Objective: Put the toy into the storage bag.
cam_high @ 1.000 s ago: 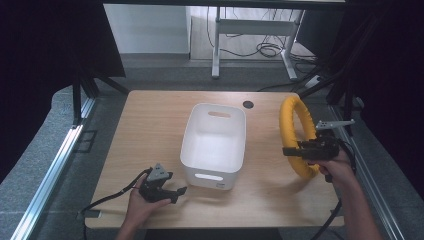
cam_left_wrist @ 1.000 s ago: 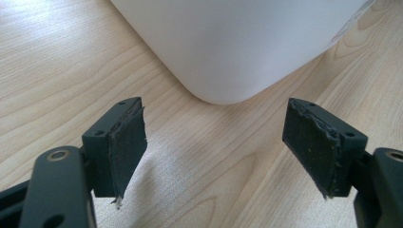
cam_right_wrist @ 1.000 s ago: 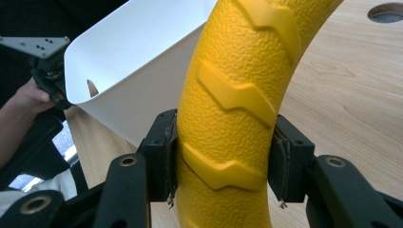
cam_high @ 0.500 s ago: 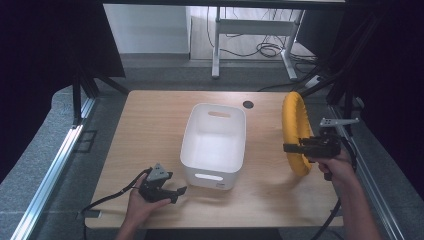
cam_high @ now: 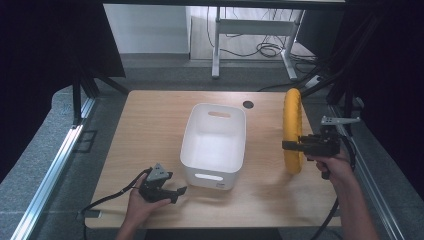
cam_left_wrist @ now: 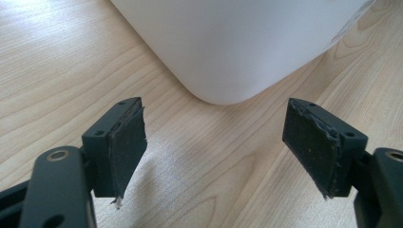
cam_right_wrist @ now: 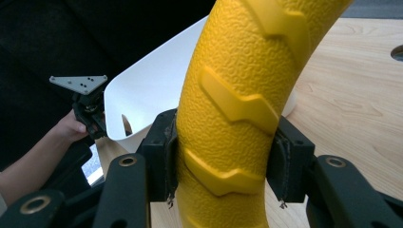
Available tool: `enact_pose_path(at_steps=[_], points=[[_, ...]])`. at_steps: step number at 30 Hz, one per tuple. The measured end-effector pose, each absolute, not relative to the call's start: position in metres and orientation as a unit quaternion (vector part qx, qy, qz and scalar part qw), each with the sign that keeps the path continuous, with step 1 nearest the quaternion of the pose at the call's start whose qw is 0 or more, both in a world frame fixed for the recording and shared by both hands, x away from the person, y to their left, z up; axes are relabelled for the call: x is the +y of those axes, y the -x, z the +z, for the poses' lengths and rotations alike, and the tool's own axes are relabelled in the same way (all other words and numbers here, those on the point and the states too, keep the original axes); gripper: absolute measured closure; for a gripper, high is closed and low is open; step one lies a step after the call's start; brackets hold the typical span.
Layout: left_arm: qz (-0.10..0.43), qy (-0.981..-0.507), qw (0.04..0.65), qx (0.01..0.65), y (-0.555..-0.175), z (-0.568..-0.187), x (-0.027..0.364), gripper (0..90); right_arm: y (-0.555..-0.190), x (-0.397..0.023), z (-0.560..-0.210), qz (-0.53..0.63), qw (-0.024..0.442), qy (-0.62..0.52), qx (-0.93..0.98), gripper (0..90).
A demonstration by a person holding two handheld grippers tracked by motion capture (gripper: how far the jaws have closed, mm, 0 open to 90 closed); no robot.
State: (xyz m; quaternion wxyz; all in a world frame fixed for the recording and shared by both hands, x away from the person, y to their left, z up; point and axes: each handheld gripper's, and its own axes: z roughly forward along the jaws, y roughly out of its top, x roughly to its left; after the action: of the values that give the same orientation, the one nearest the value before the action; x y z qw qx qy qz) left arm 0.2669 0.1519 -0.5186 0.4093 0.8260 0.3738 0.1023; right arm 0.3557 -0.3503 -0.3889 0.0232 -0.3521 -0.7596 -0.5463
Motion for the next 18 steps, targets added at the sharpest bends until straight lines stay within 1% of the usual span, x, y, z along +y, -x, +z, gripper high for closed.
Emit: enact_pose_path(at_steps=[18], points=[[0.102,-0.826,0.41,0.373,-0.267,-0.519,0.152,22.6,-0.352,-0.337,-0.385,-0.593,0.018,0.345,-0.727,51.0]])
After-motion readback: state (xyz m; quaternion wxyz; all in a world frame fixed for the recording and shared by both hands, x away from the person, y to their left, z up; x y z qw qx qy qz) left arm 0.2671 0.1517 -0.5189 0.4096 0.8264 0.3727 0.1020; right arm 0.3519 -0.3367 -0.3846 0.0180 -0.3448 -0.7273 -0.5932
